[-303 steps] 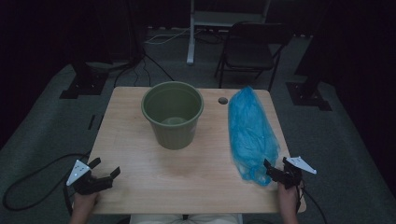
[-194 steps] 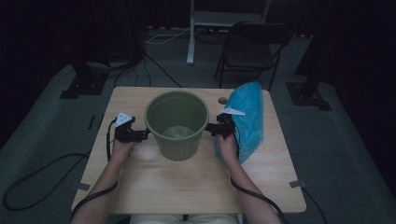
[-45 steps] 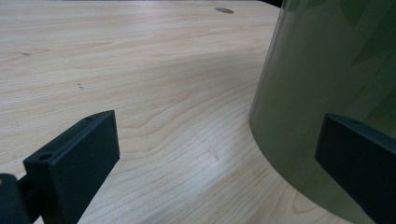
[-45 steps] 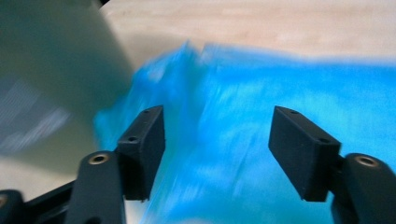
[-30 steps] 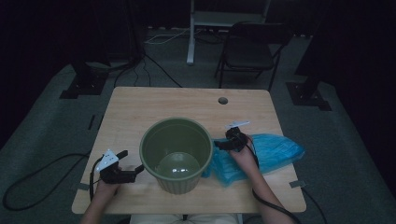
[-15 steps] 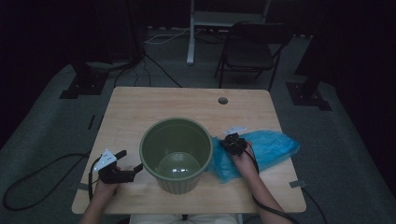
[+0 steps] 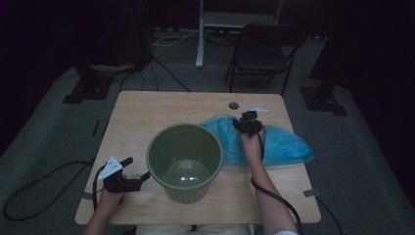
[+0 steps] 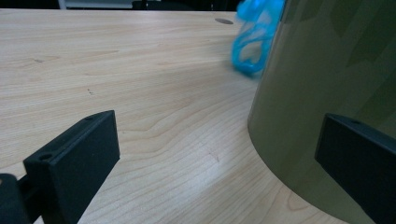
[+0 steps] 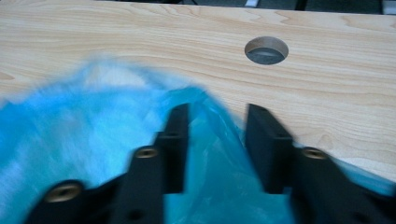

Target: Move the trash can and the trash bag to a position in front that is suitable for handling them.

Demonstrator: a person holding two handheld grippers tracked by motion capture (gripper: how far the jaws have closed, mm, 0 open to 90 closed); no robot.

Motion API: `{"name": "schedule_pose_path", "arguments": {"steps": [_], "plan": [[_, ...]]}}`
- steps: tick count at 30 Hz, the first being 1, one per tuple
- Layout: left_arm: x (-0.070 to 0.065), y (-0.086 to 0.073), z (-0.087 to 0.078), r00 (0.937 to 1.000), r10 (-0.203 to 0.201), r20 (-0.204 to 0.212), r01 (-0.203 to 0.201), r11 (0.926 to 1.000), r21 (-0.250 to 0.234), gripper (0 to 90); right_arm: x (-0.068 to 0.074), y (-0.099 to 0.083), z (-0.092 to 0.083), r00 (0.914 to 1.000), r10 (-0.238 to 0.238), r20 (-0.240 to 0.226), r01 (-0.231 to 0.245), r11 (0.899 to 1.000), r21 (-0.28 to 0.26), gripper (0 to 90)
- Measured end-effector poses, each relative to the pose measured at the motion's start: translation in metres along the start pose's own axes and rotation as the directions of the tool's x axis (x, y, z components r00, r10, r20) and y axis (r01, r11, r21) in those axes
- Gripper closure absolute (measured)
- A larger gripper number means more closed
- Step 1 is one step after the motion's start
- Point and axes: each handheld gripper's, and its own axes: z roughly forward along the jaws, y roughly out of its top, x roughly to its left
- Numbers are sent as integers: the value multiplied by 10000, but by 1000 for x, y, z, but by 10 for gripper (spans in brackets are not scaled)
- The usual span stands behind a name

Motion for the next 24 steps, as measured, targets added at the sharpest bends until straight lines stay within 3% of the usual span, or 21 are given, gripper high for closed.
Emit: {"name": "schedule_pose_path", "arguments": {"steps": [2,4,7,9,12,15,18,21,24], "plan": [[-1,-1,-1,10000,22,1,-22,10000,18,4,-1,1,-2,10000,-15,-20,15,10000,52,536],[-1,-1,-1,10000,50,7,-50,10000,42,5,-11,-1,-14,9997,-233,39,233,9997,-37,441],[-2,-1,-1,10000,78,33,-78,10000,-1,4,-34,-8,-31,9990,-312,331,315,9995,-89,399],[-3,0,0,9999,140,42,-140,9999,-15,4,-54,-14,-44,9978,-227,615,228,9997,-5,384],[-5,0,2,9998,174,77,-174,9998,28,4,-91,-27,-65,9929,257,1163,-263,9996,41,372],[-5,0,4,9998,167,91,-168,9998,101,5,-128,-39,-86,9805,759,1813,-773,9970,5,361],[-6,-1,6,9998,162,116,-164,9998,137,4,-156,-49,-101,9692,1000,2250,-1076,9940,219,326],[-6,-1,8,9998,165,139,-168,9997,189,5,-171,-60,-102,9697,992,2231,-1192,9898,781,309],[-7,-1,9,9996,213,182,-217,9995,212,4,-170,-69,-93,9787,705,1929,-991,9848,1426,303]]}}
